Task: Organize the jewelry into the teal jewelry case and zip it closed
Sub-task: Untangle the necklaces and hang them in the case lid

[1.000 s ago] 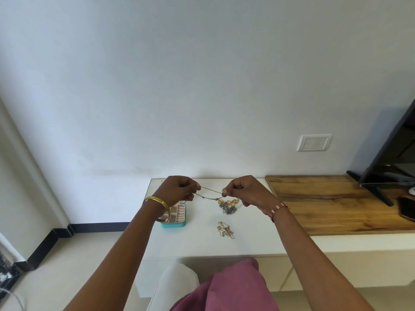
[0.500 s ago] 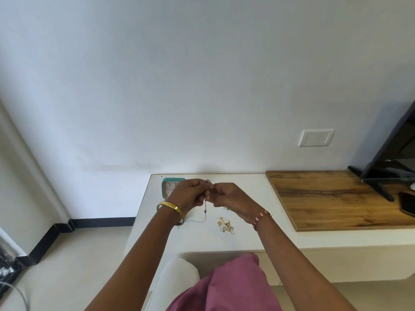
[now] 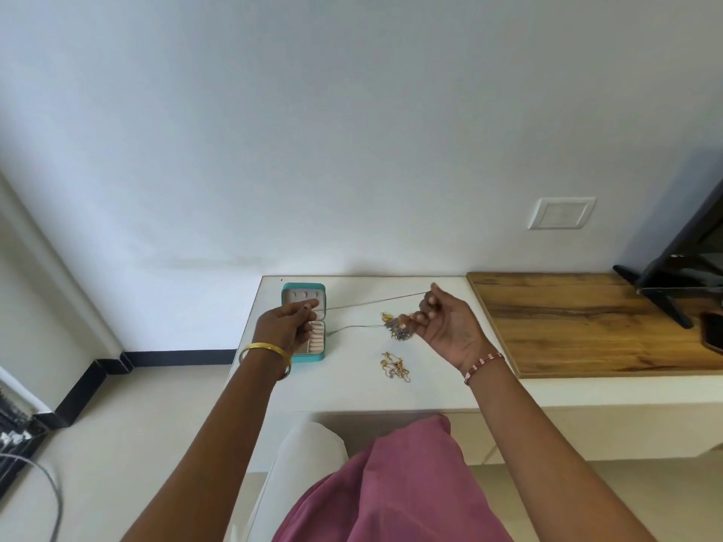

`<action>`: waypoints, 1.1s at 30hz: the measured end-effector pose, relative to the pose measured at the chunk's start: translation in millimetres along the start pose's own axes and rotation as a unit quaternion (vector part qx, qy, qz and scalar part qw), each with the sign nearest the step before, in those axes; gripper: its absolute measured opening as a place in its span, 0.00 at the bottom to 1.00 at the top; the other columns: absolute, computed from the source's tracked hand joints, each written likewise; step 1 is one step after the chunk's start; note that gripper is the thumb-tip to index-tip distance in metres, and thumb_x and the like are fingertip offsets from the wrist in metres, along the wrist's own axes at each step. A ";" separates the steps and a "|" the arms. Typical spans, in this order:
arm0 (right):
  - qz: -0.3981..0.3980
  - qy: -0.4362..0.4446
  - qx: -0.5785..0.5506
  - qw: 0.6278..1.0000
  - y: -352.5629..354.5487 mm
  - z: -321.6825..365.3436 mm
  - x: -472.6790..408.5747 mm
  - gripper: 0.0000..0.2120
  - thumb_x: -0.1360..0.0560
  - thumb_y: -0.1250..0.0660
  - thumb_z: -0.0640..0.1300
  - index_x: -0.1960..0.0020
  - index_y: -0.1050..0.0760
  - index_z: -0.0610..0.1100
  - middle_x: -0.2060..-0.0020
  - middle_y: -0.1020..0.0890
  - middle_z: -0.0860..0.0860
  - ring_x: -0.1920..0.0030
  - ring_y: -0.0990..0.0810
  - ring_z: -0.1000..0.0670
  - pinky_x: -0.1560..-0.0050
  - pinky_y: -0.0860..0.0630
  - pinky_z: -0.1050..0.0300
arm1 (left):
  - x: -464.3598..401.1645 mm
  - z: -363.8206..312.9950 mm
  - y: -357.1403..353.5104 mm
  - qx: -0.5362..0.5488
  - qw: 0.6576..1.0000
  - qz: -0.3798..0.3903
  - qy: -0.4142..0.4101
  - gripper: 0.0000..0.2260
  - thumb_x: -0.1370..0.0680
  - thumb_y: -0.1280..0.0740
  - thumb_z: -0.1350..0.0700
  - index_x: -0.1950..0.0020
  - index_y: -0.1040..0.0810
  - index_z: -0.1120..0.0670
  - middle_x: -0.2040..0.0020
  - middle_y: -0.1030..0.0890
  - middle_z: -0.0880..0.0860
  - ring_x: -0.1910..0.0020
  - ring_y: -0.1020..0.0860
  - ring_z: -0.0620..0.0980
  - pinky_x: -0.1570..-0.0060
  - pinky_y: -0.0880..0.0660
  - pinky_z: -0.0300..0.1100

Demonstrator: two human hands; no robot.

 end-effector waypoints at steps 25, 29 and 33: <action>-0.104 -0.027 0.257 0.960 34.3 -6.6 -140.2 0.11 0.23 0.43 0.35 0.57 0.24 0.40 0.69 0.28 0.48 0.72 0.35 0.53 0.71 0.38 0.61 | -66.4 123.5 5.6 -0.123 0.985 -0.053 0.106 0.11 0.24 0.41 0.71 0.46 0.23 0.66 0.64 0.24 0.55 0.65 0.24 0.50 0.67 0.22 0.31; -0.094 -0.035 0.327 0.940 32.6 -17.6 -173.1 0.10 0.24 0.41 0.34 0.59 0.24 0.39 0.70 0.28 0.46 0.72 0.35 0.52 0.72 0.38 0.60 | -81.8 146.1 9.4 -0.213 0.970 -0.083 0.083 0.09 0.24 0.38 0.68 0.48 0.20 0.64 0.59 0.20 0.58 0.63 0.24 0.52 0.58 0.21 0.40; -0.090 -0.051 0.400 0.910 38.7 -26.8 -208.1 0.11 0.24 0.41 0.34 0.61 0.24 0.40 0.70 0.27 0.46 0.73 0.34 0.52 0.74 0.37 0.62 | -94.3 150.4 1.7 -0.328 0.939 -0.101 0.035 0.08 0.26 0.34 0.62 0.49 0.18 0.59 0.50 0.17 0.57 0.55 0.24 0.51 0.48 0.30 0.37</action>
Point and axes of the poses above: each hand's wrist, its own x-axis away from the middle knuckle, its own y-axis out of the back of the hand, z = x × y, the point moved 6 cm from there along -x, towards the middle knuckle
